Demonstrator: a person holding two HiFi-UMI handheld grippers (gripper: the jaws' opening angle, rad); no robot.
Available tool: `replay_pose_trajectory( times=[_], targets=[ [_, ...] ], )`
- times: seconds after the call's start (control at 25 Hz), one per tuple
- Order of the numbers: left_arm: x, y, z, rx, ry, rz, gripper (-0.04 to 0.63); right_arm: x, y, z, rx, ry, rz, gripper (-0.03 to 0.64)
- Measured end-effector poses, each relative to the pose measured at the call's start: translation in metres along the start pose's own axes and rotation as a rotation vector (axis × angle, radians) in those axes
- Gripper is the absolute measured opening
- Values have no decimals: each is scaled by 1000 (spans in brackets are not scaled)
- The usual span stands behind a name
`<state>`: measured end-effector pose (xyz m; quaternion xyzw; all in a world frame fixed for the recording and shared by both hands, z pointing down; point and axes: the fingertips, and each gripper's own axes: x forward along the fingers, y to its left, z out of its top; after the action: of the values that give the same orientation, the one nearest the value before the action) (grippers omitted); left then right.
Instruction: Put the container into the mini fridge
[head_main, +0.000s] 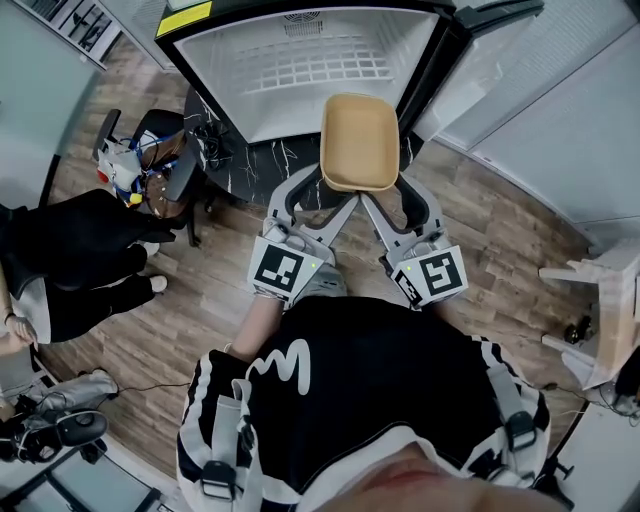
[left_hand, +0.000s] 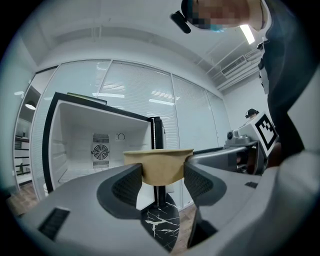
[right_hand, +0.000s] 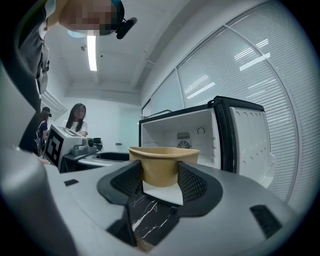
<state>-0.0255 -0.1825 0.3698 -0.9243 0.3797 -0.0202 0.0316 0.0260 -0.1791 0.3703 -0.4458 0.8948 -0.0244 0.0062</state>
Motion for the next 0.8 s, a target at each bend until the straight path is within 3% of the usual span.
replay_pose_trajectory(
  times=[0.8],
  targets=[
    [35,64,-10,-3,-6,-93,267,65,-23,-4,2,7,-87,241]
  ],
)
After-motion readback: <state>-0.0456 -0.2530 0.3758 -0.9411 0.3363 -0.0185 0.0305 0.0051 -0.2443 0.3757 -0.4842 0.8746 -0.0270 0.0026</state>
